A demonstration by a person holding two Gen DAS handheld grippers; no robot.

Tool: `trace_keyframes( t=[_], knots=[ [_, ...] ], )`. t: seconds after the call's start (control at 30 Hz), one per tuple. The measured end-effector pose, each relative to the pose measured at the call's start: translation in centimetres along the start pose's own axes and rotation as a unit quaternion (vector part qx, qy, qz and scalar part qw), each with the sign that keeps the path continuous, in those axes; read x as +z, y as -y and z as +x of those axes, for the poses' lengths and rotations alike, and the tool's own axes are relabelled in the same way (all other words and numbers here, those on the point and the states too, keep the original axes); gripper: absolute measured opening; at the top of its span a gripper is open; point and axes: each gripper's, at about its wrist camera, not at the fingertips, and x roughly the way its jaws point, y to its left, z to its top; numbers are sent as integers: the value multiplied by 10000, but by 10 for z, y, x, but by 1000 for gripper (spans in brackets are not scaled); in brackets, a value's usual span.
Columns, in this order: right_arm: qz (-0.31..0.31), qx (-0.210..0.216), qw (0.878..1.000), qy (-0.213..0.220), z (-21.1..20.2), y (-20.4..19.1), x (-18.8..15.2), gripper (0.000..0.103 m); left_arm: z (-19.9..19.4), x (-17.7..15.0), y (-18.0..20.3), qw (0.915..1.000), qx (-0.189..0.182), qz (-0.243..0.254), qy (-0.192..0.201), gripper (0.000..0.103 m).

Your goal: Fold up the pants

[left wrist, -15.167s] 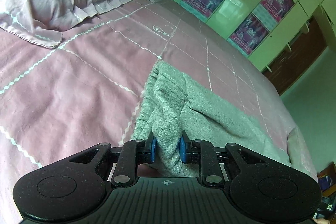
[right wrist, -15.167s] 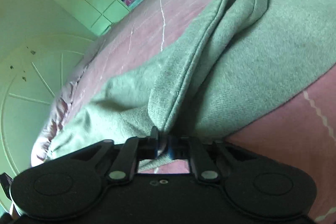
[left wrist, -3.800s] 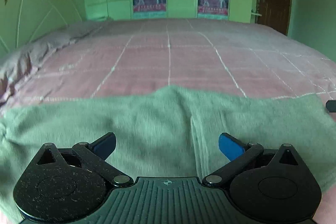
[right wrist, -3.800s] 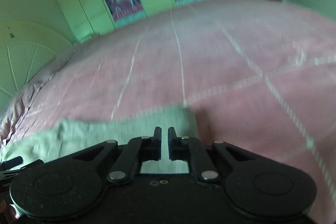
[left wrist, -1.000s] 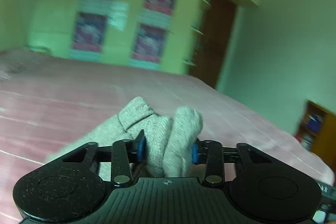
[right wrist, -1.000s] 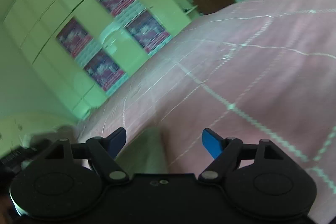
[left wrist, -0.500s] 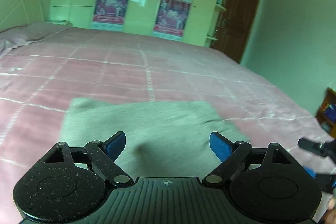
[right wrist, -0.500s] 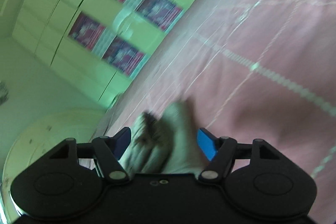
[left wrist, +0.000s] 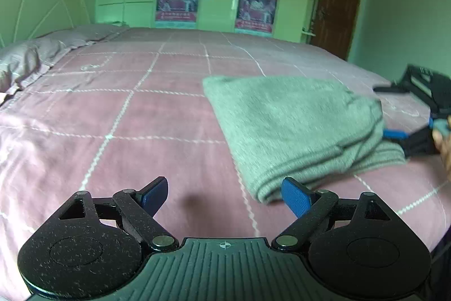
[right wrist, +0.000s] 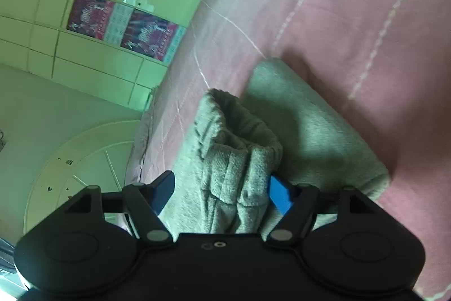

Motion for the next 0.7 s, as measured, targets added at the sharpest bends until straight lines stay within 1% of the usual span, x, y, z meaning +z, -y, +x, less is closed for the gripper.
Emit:
trace_keyframes(
  t=[0.03,0.1,0.17,0.2,0.23,0.27,0.33,0.4,0.47,0.5,0.53,0.57,0.6,0.63,0.67,0.7],
  knots=[
    [-56,-13,10000,50,1,-1,-3,66,3,0,3,10000,-41,22,-15,88],
    [-103,-103,9999,60,4,1,-4,62,11,0,11,9999,-113,96,-80,88],
    [-124,-72,9999,91,1,3,-7,60,18,0,16,9997,-203,95,-103,88],
    [-119,-52,9999,77,0,3,-9,60,21,-1,17,9998,-157,91,-99,88],
    [-161,-15,9998,70,0,2,-10,60,25,-1,18,9999,-62,36,-130,88],
    [-302,-110,9995,8,2,0,-11,60,26,-2,16,9999,-49,-92,-109,88],
    [-411,-375,9983,-180,10,-2,-11,60,28,-2,11,9993,-134,-351,-30,88],
    [-486,-515,9972,-255,17,-7,-7,63,32,-4,13,9995,-123,-293,-39,88],
    [-483,-631,9963,-336,24,-14,-5,70,37,-8,14,9997,-41,-244,-35,88],
    [-532,-723,9953,-363,26,-19,-4,67,38,-8,15,9996,-33,-262,-33,88],
    [-613,-790,9946,-283,25,-24,-4,46,38,-9,16,9996,-21,-269,-23,88],
    [-617,-678,9955,-239,23,-25,-4,41,38,-9,16,9996,-16,-270,-21,88],
    [-566,-473,9970,-217,20,-23,-5,41,38,-9,16,9996,-22,-275,-19,88],
    [-504,-410,9977,-207,19,-19,-6,42,38,-10,16,9996,-32,-287,-13,89],
    [-411,-441,9979,-226,20,-13,-7,45,37,-10,16,9996,-38,-291,-6,89],
    [-322,-439,9982,-264,22,-7,-8,45,37,-11,17,9996,-33,-272,-5,89]
  ],
)
